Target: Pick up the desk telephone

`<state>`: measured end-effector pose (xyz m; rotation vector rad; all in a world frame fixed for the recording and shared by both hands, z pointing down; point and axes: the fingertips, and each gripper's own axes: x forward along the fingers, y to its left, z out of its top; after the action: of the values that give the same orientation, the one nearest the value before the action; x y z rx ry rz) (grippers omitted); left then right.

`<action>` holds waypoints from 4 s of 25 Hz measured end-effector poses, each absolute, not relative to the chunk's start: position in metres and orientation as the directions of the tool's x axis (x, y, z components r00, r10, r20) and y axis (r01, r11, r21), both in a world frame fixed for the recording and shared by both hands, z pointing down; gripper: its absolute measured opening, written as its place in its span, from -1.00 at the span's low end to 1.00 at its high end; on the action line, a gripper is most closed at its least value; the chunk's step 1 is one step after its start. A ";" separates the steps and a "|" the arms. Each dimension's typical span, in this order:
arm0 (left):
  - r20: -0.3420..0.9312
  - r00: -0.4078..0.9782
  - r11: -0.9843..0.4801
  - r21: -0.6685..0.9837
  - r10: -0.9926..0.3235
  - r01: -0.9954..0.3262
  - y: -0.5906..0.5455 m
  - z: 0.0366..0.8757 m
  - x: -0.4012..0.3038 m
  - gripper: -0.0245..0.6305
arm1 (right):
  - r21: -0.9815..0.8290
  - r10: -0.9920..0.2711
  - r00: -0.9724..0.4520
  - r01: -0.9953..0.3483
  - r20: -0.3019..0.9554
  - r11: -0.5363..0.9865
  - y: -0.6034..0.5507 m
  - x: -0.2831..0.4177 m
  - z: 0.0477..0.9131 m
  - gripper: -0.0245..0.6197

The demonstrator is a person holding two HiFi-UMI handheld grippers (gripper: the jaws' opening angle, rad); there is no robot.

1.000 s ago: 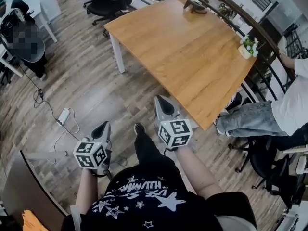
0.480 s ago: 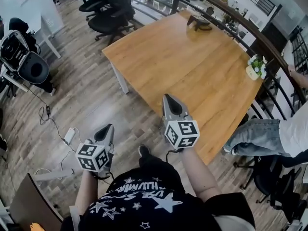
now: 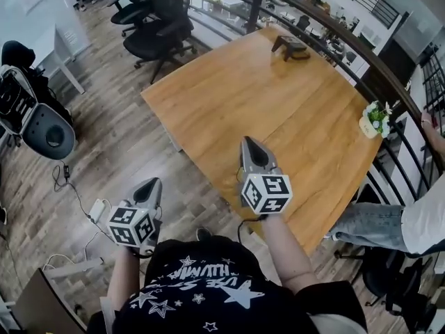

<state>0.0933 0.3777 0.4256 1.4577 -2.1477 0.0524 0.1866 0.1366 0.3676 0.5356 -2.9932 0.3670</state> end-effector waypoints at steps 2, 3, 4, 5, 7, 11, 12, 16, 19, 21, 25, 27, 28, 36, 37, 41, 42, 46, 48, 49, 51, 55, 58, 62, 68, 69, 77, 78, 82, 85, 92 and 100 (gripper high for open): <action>0.453 -0.275 0.422 0.263 -0.848 -0.868 0.372 0.427 0.082 -0.92 | -0.223 -0.334 -0.935 -0.353 0.119 0.909 0.128 0.181 0.369 -0.92; 0.456 -0.276 0.425 0.265 -0.846 -0.865 0.370 0.429 0.077 -0.92 | -0.228 -0.339 -0.933 -0.357 0.118 0.906 0.123 0.179 0.370 -0.92; 0.459 -0.276 0.427 0.268 -0.845 -0.863 0.366 0.430 0.073 -0.92 | -0.234 -0.345 -0.931 -0.364 0.119 0.901 0.118 0.177 0.372 -0.92; 0.461 -0.272 0.426 0.271 -0.845 -0.863 0.362 0.431 0.069 -0.92 | -0.242 -0.353 -0.928 -0.372 0.121 0.896 0.113 0.175 0.374 -0.92; 0.467 -0.256 0.414 0.273 -0.846 -0.869 0.350 0.427 0.061 -0.92 | -0.256 -0.367 -0.921 -0.388 0.129 0.885 0.100 0.170 0.375 -0.92; 0.500 -0.199 0.369 0.268 -0.843 -0.890 0.317 0.417 0.039 -0.92 | -0.290 -0.420 -0.896 -0.444 0.145 0.848 0.073 0.166 0.371 -0.92; 0.505 -0.179 0.352 0.272 -0.844 -0.896 0.306 0.420 0.033 -0.92 | -0.293 -0.440 -0.885 -0.465 0.149 0.836 0.066 0.167 0.373 -0.92; 0.509 -0.087 0.269 0.297 -0.856 -0.916 0.264 0.437 0.004 -0.92 | -0.286 -0.519 -0.837 -0.547 0.174 0.787 0.031 0.159 0.389 -0.92; 0.512 -0.008 0.199 0.320 -0.859 -0.926 0.236 0.446 -0.025 -0.92 | -0.280 -0.588 -0.785 -0.619 0.195 0.734 0.007 0.148 0.394 -0.92; 0.515 0.052 0.145 0.334 -0.856 -0.931 0.214 0.445 -0.047 -0.92 | -0.273 -0.641 -0.739 -0.673 0.209 0.687 -0.006 0.144 0.392 -0.92; 0.505 0.143 0.055 0.356 -0.851 -0.933 0.171 0.445 -0.097 -0.92 | -0.262 -0.718 -0.658 -0.751 0.226 0.606 -0.029 0.124 0.388 -0.92; 0.497 0.200 -0.019 0.345 -0.844 -0.938 0.151 0.446 -0.114 -0.92 | -0.256 -0.749 -0.621 -0.781 0.231 0.569 -0.036 0.114 0.386 -0.92; 0.495 0.227 -0.056 0.336 -0.839 -0.940 0.143 0.446 -0.122 -0.92 | -0.249 -0.762 -0.605 -0.794 0.232 0.554 -0.039 0.109 0.384 -0.92; 0.449 0.377 -0.233 0.344 -0.810 -0.910 0.079 0.434 -0.173 -0.92 | -0.234 -0.851 -0.485 -0.868 0.202 0.439 -0.057 0.075 0.356 -0.92; 0.446 0.395 -0.253 0.346 -0.803 -0.904 0.072 0.434 -0.176 -0.92 | -0.240 -0.860 -0.471 -0.874 0.198 0.423 -0.059 0.073 0.354 -0.92; 0.429 0.452 -0.322 0.344 -0.782 -0.882 0.040 0.434 -0.189 -0.92 | -0.286 -0.885 -0.432 -0.882 0.176 0.374 -0.070 0.063 0.344 -0.92; 0.425 0.459 -0.331 0.342 -0.780 -0.879 0.032 0.432 -0.193 -0.92 | -0.293 -0.889 -0.423 -0.884 0.175 0.363 -0.074 0.060 0.342 -0.92; 0.407 0.484 -0.370 0.329 -0.774 -0.869 -0.003 0.418 -0.205 -0.92 | -0.294 -0.902 -0.383 -0.901 0.200 0.318 -0.083 0.051 0.339 -0.92; 0.400 0.494 -0.388 0.319 -0.772 -0.865 -0.015 0.412 -0.212 -0.92 | -0.291 -0.897 -0.382 -0.904 0.222 0.313 -0.086 0.038 0.343 -0.92; 0.398 0.497 -0.394 0.314 -0.771 -0.864 -0.021 0.411 -0.216 -0.92 | -0.290 -0.894 -0.385 -0.904 0.231 0.314 -0.089 0.031 0.346 -0.92; 0.394 0.500 -0.399 0.313 -0.771 -0.862 -0.032 0.410 -0.223 -0.92 | -0.300 -0.884 -0.398 -0.898 0.246 0.321 -0.096 0.016 0.350 -0.92; 0.385 0.513 -0.393 0.350 -0.767 -0.850 -0.053 0.414 -0.231 -0.92 | -0.322 -0.871 -0.421 -0.886 0.253 0.334 -0.115 -0.004 0.349 -0.92; 0.377 0.521 -0.391 0.370 -0.766 -0.843 -0.065 0.412 -0.233 -0.92 | -0.295 -0.878 -0.414 -0.893 0.241 0.340 -0.130 -0.009 0.340 -0.92; 0.363 0.493 -0.380 0.340 -0.791 -0.860 -0.087 0.395 -0.242 -0.92 | -0.221 -0.883 -0.420 -0.900 0.207 0.376 -0.151 -0.010 0.327 -0.92; 0.364 0.462 -0.354 0.327 -0.808 -0.876 -0.128 0.389 -0.248 -0.92 | -0.233 -0.871 -0.449 -0.885 0.196 0.404 -0.193 0.005 0.314 -0.93; 0.366 0.462 -0.354 0.324 -0.808 -0.877 -0.133 0.390 -0.246 -0.92 | -0.240 -0.868 -0.454 -0.882 0.203 0.405 -0.199 0.007 0.313 -0.92; 0.358 0.480 -0.381 0.314 -0.800 -0.870 -0.169 0.391 -0.229 -0.92 | -0.411 -0.811 -0.516 -0.826 0.276 0.385 -0.269 0.018 0.305 -0.92; 0.357 0.481 -0.385 0.309 -0.801 -0.870 -0.174 0.391 -0.228 -0.92 | -0.439 -0.809 -0.518 -0.818 0.278 0.372 -0.277 0.018 0.307 -0.92; 0.351 0.486 -0.396 0.298 -0.801 -0.869 -0.195 0.387 -0.223 -0.92 | -0.545 -0.811 -0.510 -0.783 0.286 0.300 -0.303 0.016 0.328 -0.92; 0.354 0.486 -0.400 0.290 -0.799 -0.870 -0.211 0.383 -0.221 -0.92 | -0.601 -0.809 -0.511 -0.755 0.290 0.261 -0.318 0.010 0.348 -0.92; 0.354 0.467 -0.385 0.280 -0.810 -0.879 -0.255 0.388 -0.224 -0.92 | -0.613 -0.804 -0.492 -0.762 0.336 0.210 -0.356 -0.007 0.395 -0.91; 0.411 0.480 -0.398 0.273 -0.775 -0.876 -0.297 0.432 -0.215 -0.92 | -0.790 -0.822 -0.531 -0.586 0.207 0.180 -0.405 -0.038 0.428 -0.38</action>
<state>-0.2147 -0.2972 0.4324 2.2795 -1.3690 0.3012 -0.0379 -0.4047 0.4280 1.6017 -2.6027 1.5146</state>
